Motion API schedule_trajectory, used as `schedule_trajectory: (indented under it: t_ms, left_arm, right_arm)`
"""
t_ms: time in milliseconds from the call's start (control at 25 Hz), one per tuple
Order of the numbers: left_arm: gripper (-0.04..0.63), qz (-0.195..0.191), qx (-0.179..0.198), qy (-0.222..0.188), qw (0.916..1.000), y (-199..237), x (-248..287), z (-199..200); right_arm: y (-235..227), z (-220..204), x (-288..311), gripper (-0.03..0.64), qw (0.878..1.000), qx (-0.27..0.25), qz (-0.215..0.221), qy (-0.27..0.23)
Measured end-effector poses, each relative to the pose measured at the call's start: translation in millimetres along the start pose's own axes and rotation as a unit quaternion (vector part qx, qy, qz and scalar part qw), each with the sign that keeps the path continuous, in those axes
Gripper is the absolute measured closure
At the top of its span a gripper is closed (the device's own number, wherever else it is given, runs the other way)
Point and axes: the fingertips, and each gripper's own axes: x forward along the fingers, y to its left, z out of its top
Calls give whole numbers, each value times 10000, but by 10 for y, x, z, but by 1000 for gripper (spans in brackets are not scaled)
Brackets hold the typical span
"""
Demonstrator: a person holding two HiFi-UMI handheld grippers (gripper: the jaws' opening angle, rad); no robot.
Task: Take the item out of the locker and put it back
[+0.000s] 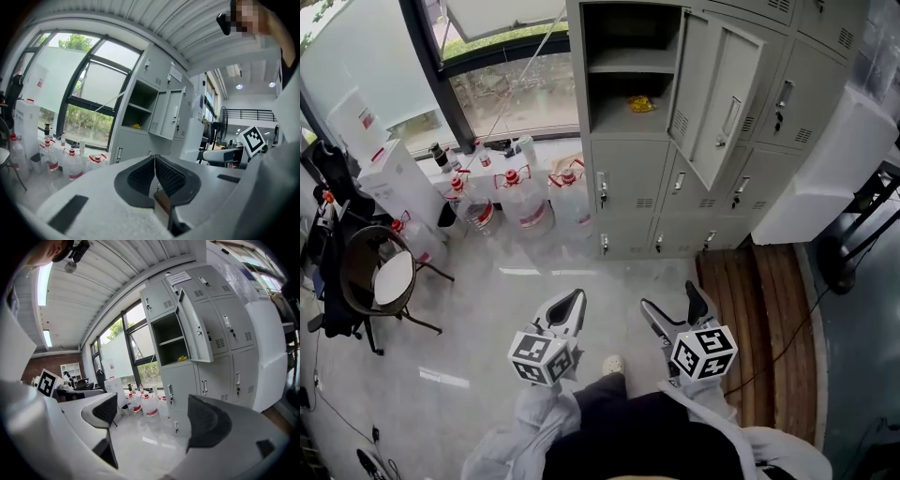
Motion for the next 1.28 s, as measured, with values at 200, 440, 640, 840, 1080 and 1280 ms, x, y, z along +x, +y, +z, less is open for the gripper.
schedule_trajectory:
  t_ms: [200,440,640,840,1080,1280]
  left_arm:
    - [584,-99,30,-46,9999,291,283,130]
    - [584,-171,24,-69,9998,527,454,187]
    - [584,-133,-136,-101,9998,633,431,173]
    - [584,-114,-201,-83,9997,648,457,156]
    - [584,-34,-220,-23,9998,746,559,121]
    - [584,5,-138,33,9999,834,780,179]
  right_arm:
    - [-97,115,362,147,9999,-13,-120,-76]
    - [-104,154,637,147,9999,-37,-148,-62]
    - [-77,132,702,147,9997,-97,-203,45]
    - [-141,130,738,147,9994,-33,-338,96]
    - [-172,99,949,147,9995,-82,-173,235]
    - [-264,175,1210,147,9991,-321,-81,256]
